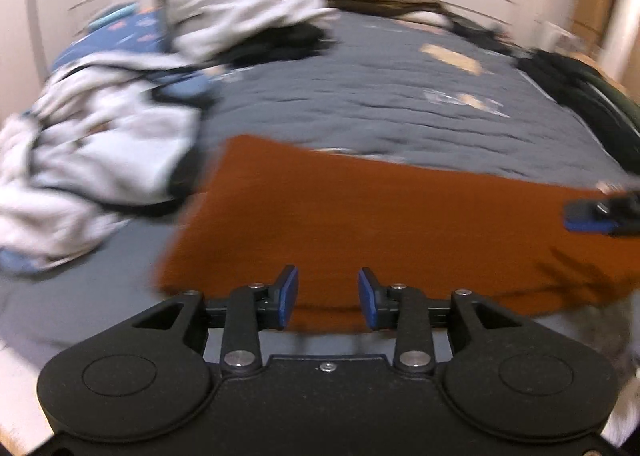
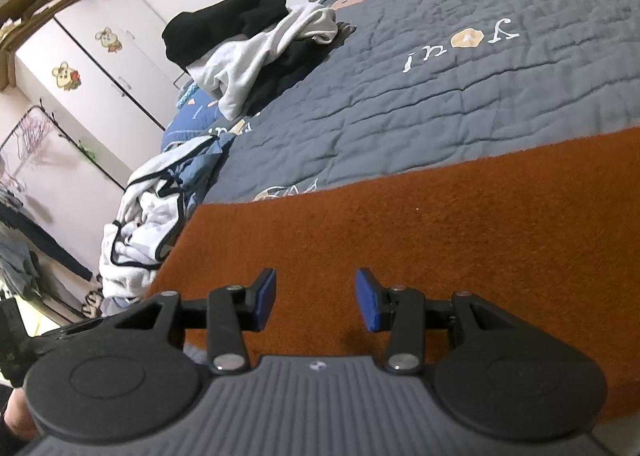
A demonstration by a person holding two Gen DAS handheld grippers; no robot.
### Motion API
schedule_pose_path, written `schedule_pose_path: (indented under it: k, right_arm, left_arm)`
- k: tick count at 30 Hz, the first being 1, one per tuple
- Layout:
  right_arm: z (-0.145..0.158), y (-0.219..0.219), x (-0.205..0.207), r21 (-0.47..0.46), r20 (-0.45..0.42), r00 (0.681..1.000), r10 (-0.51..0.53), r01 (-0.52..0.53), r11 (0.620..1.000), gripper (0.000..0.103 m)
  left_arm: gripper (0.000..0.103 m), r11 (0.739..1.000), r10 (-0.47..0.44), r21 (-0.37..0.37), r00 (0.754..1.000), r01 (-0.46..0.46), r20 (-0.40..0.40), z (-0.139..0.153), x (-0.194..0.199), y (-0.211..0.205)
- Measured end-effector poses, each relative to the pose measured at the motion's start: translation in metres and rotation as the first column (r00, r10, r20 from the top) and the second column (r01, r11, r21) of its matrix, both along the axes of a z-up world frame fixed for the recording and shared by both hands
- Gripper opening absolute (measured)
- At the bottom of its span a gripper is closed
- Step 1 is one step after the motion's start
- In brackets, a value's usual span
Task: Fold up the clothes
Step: 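Open the left tool and release the garment end onto the quilt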
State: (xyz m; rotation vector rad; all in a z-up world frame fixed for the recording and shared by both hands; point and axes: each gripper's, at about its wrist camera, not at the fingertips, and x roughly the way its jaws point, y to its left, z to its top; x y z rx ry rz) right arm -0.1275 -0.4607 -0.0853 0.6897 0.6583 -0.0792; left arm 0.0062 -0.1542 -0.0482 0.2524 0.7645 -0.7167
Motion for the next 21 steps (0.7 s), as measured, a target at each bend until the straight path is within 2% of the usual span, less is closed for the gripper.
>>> schedule_pose_path:
  k: [3,8,15,21]
  right_arm:
    - [0.001,-0.002,-0.007,-0.008,-0.004,1.0,-0.014,0.014,1.0,0.043]
    - [0.002,-0.003,-0.015,-0.059,-0.028,1.0,0.004,-0.006,0.998,0.043]
    - [0.0,0.002,-0.026,-0.168,-0.081,0.993,0.09,-0.103,0.98,0.043]
    - [0.002,0.009,-0.035,-0.252,-0.11,0.982,0.156,-0.18,0.951,0.043]
  left_arm:
    - [0.034,0.993,-0.111,0.038,0.993,0.109,0.047,-0.013,-0.024,-0.036]
    - [0.034,0.968,-0.247,0.069,0.963,0.24,0.108,-0.031,-0.057,-0.075]
    - [0.035,0.941,-0.332,0.131,0.929,0.313,0.164,-0.046,-0.076,-0.095]
    - [0.037,0.915,-0.39,0.192,0.9,0.355,0.196,-0.054,-0.089,-0.113]
